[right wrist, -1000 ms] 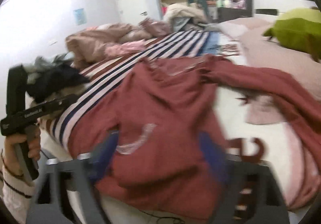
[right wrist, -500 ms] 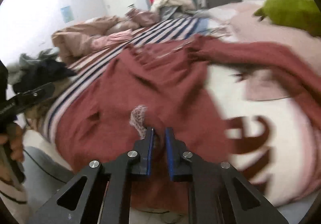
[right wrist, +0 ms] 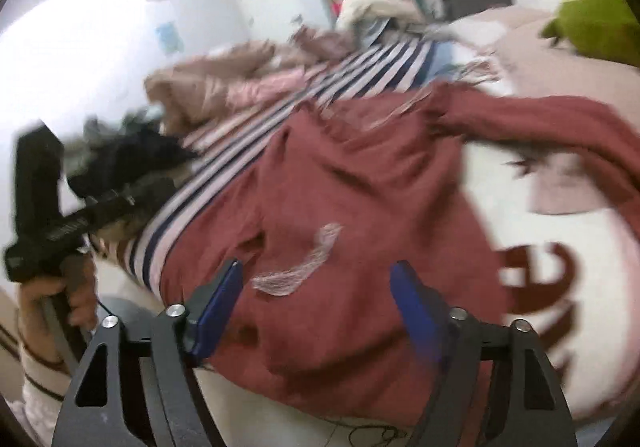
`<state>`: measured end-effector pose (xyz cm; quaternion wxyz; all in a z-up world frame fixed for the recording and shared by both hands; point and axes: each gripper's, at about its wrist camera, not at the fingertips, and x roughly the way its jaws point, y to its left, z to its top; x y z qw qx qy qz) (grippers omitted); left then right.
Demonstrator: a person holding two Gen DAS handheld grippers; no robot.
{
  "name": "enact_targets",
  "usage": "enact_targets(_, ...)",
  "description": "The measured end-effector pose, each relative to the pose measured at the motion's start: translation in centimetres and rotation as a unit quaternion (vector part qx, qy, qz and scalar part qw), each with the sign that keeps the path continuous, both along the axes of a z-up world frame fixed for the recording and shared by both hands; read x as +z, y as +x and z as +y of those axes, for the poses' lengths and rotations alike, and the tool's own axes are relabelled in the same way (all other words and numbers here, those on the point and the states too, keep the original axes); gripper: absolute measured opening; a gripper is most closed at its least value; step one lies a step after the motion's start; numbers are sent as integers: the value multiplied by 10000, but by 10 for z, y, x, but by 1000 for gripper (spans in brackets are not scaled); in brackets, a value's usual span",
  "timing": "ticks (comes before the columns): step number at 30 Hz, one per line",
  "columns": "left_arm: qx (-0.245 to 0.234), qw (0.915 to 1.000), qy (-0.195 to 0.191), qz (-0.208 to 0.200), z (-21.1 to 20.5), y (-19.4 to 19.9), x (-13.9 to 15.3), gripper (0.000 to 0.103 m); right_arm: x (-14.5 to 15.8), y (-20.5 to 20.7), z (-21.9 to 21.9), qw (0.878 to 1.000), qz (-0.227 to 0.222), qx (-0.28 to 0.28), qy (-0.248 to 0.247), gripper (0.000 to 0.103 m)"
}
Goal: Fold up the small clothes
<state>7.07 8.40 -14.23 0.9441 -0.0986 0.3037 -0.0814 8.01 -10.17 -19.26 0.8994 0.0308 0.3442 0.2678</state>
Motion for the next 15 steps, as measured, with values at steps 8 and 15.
enact_targets(8,-2,10000,-32,47,4,-1,-4,63,-24,3,19,9950,-183,-486,-854,52)
enact_targets(15,-85,9999,-47,61,-1,1,-6,63,-15,-1,-26,9959,-122,-824,-351,4)
